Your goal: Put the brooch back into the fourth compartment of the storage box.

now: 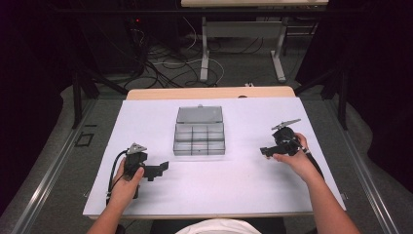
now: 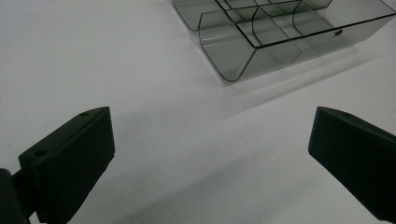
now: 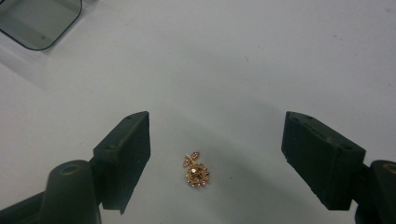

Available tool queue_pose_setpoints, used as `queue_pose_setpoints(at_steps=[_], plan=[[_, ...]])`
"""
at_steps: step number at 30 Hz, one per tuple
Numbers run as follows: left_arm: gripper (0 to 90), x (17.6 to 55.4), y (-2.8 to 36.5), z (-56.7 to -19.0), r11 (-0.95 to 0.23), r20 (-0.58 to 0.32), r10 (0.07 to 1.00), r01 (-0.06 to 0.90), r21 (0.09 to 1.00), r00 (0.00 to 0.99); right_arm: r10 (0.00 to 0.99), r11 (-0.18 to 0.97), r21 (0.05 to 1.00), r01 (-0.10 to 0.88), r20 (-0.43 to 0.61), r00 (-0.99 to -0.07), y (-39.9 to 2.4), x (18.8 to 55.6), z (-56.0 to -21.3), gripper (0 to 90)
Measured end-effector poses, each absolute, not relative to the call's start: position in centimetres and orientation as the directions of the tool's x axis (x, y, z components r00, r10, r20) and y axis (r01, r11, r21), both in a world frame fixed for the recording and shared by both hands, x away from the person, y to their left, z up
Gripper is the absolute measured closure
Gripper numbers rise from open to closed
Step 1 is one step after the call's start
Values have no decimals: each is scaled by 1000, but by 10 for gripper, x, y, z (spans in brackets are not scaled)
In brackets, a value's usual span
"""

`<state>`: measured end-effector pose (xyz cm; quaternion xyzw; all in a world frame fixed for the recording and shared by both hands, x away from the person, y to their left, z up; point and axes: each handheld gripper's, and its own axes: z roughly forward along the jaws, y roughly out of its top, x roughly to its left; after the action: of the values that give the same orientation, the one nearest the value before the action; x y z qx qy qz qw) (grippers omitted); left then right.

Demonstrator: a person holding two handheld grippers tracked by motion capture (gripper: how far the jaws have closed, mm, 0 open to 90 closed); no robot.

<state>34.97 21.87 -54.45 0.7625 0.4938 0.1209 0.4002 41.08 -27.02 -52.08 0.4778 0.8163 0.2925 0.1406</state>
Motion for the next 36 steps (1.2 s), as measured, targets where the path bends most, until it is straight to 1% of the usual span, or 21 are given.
queue_pose_setpoints(at_steps=[2,3,4,5,8,15,20,23,24,27,36], plan=[[5,350,219,-545,-193,-211,849,655,730,485,869,363,601,712,58,-491,-269,411,-521,242],[5,350,219,-545,-190,-211,850,656,730,482,869,373,591,715,48,-493,-269,412,-521,261],[5,350,218,-545,-189,-213,851,658,729,480,866,378,586,717,50,-498,-269,413,-522,306],[5,350,219,-545,-188,-213,850,657,730,481,866,378,586,717,50,-498,-269,413,-522,306],[5,350,219,-545,-189,-214,851,659,728,480,869,383,565,731,50,-493,-268,413,-525,348],[5,349,219,-545,-190,-213,851,659,727,481,879,365,555,748,59,-473,-267,413,-529,401],[5,350,219,-545,-190,-215,850,660,726,481,879,374,521,767,64,-472,-268,412,-529,430],[5,350,219,-545,-190,-214,851,661,726,480,888,355,506,786,80,-453,-268,412,-531,456],[5,350,219,-545,-190,-215,851,661,726,480,891,349,496,795,86,-445,-268,412,-531,486],[5,350,219,-545,-191,-214,851,662,725,480,893,344,487,803,94,-440,-268,412,-532,509],[5,350,219,-545,-192,-215,851,665,722,480,884,364,467,806,99,-456,-265,411,-534,581]])
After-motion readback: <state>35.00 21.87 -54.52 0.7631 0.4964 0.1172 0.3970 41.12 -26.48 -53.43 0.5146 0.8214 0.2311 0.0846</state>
